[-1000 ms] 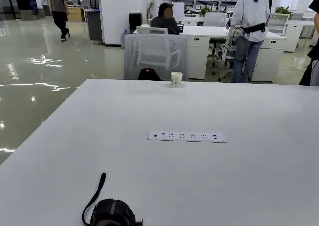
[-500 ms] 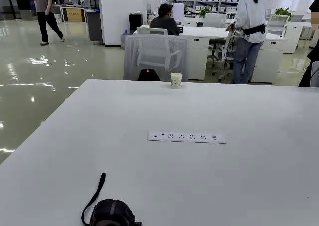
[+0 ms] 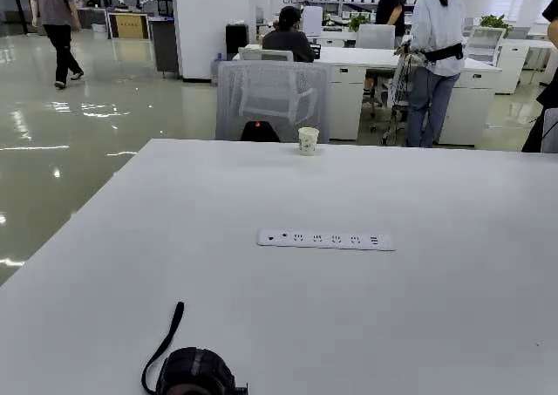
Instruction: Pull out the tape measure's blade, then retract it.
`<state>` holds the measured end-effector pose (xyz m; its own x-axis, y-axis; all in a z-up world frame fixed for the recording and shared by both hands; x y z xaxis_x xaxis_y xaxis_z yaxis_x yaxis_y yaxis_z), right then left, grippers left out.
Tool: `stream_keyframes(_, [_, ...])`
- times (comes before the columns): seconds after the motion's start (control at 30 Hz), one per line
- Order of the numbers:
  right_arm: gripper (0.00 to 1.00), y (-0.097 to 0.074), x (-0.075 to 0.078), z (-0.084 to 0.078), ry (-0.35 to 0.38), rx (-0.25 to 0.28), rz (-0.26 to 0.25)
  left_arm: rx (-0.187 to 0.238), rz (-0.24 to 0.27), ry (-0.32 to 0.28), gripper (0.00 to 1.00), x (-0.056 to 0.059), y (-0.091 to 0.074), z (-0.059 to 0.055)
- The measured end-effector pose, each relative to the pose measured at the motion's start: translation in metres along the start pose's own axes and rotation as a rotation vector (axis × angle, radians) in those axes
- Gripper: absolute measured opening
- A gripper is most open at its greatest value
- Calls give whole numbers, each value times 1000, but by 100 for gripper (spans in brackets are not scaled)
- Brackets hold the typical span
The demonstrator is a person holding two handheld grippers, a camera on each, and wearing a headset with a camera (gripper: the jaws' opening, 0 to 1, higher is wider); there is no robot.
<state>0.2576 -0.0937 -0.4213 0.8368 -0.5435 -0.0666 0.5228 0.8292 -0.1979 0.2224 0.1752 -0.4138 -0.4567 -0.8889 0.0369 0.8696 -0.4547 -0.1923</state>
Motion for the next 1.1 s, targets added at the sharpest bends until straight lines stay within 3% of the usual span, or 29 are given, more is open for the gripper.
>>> stream_keyframes(0.67, [99, -2, -1, -1, 4, -3, 1, -6, -17, -10, 99, 6, 0, 2])
stream_keyframes(1.1, [99, -2, -1, 0, 3, -1, 0, 0, -16, -2, 99, 3, 0, 1])
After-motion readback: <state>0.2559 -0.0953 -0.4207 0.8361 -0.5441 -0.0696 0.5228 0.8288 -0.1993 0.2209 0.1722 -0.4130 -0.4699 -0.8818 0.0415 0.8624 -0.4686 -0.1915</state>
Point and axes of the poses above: the centre of the closed fingertips' face, and the gripper's own axes: y roughly forward along the fingers, x roughly to its right, z roughly out of its top, the point moved 4 cm from there along -y, roughly backward along the fingers, and after that the axes turned 15 degrees about x, right-handed, at the moved point
